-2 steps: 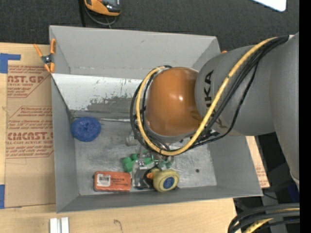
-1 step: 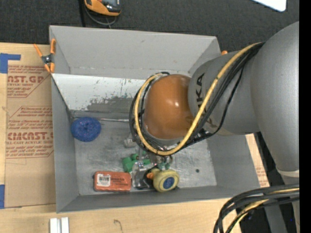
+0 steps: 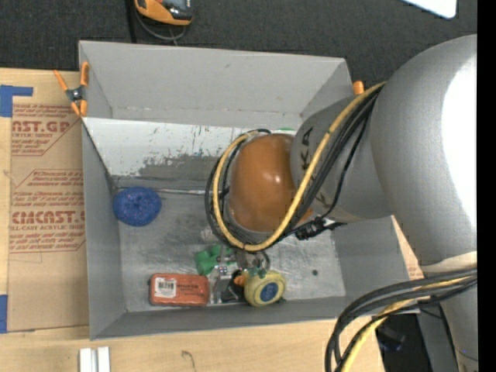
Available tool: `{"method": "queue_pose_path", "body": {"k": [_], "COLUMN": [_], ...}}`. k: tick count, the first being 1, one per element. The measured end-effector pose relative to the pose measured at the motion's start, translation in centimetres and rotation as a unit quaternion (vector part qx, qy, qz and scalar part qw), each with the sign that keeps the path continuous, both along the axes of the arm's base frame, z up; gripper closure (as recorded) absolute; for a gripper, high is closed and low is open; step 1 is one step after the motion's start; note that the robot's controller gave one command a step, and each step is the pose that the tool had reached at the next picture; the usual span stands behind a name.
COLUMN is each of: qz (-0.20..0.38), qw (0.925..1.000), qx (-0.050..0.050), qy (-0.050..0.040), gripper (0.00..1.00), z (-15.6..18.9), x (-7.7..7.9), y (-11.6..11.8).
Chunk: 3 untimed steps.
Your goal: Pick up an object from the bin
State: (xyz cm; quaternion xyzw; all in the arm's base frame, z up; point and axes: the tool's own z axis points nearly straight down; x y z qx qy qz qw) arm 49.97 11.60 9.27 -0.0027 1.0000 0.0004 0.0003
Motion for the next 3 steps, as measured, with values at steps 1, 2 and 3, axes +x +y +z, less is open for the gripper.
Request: {"method": "queue_pose_path", "body": {"k": [1, 2, 3], "qz": [-0.054, -0.054, 0.008], "qw": [0.9985, 0.9985, 1.0000], "qx": [0.002, 0.002, 0.000], "qy": [-0.0073, -0.0076, -0.0031], "gripper": [1.00, 1.00, 1.00], "z": [-1.8, -1.8, 14.3], "x": [2.8, 2.8, 1.4], "y": [-4.8, -4.8, -4.5]}}
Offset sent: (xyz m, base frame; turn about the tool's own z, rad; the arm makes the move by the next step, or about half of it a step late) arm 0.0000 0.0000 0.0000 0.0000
